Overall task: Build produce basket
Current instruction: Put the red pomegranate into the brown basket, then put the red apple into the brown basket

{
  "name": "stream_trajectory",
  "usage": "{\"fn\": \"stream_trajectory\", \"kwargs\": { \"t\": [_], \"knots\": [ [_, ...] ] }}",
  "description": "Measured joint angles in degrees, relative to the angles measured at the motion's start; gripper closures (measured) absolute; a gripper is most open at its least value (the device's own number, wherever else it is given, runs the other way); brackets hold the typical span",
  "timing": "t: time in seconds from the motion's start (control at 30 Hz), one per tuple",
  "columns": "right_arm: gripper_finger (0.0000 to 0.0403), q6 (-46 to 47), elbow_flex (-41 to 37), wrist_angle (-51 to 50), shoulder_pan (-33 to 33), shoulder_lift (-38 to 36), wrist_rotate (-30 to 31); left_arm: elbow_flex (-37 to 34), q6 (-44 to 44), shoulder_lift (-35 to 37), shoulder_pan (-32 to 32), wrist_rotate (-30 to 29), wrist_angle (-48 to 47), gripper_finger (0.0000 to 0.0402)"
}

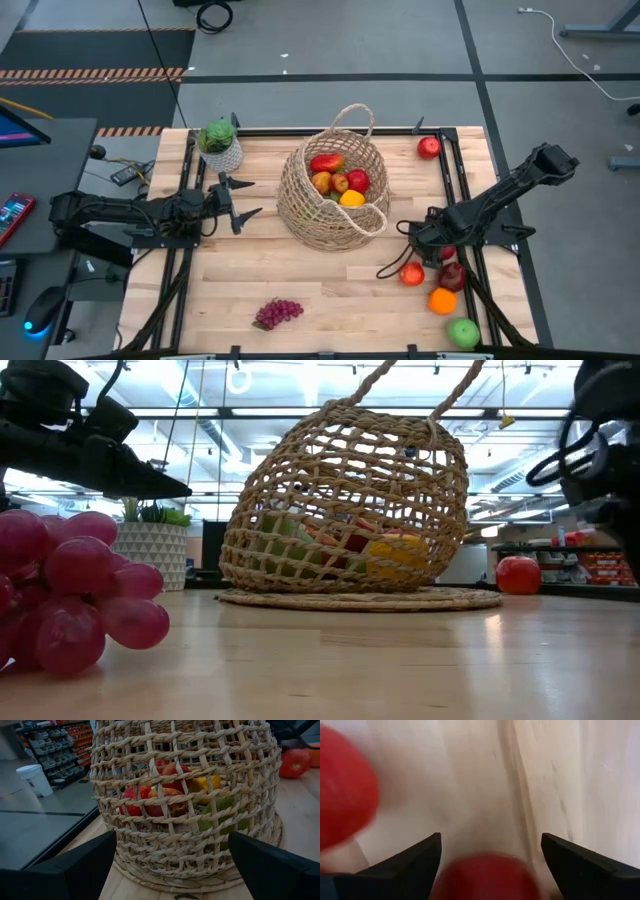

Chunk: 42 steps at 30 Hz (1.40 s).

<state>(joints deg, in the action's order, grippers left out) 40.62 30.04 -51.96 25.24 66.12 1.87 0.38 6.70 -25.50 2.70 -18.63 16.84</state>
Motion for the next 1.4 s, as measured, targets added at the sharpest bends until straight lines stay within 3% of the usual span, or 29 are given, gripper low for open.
{"fn": "stream_trajectory", "kwargs": {
  "t": [0.3,0.57,0.8,1.1,1.4],
  "knots": [
    [0.0057,0.15,0.76,-1.11,-1.89,1.82,0.31,0.0,0.02,0.02,0.0,0.0,0.04,0.0011],
    [0.0057,-4.62,11.72,-4.97,-2.94,1.82,8.35,0.0,0.0,0.0,0.0,0.0,0.04,0.0011],
    [0.0057,0.14,24.09,-14.72,-1.11,1.78,1.04,0.0,0.0,0.02,0.0,0.0,0.04,0.0011],
    [0.0057,2.2,26.04,-3.42,9.36,6.83,7.82,0.0,0.02,0.0,0.0,0.0,0.02,0.0011],
    [0.0057,6.35,26.04,3.4,13.36,17.51,12.85,0.0,0.0,0.0,0.0,0.0,0.04,0.0011]
  ]
}}
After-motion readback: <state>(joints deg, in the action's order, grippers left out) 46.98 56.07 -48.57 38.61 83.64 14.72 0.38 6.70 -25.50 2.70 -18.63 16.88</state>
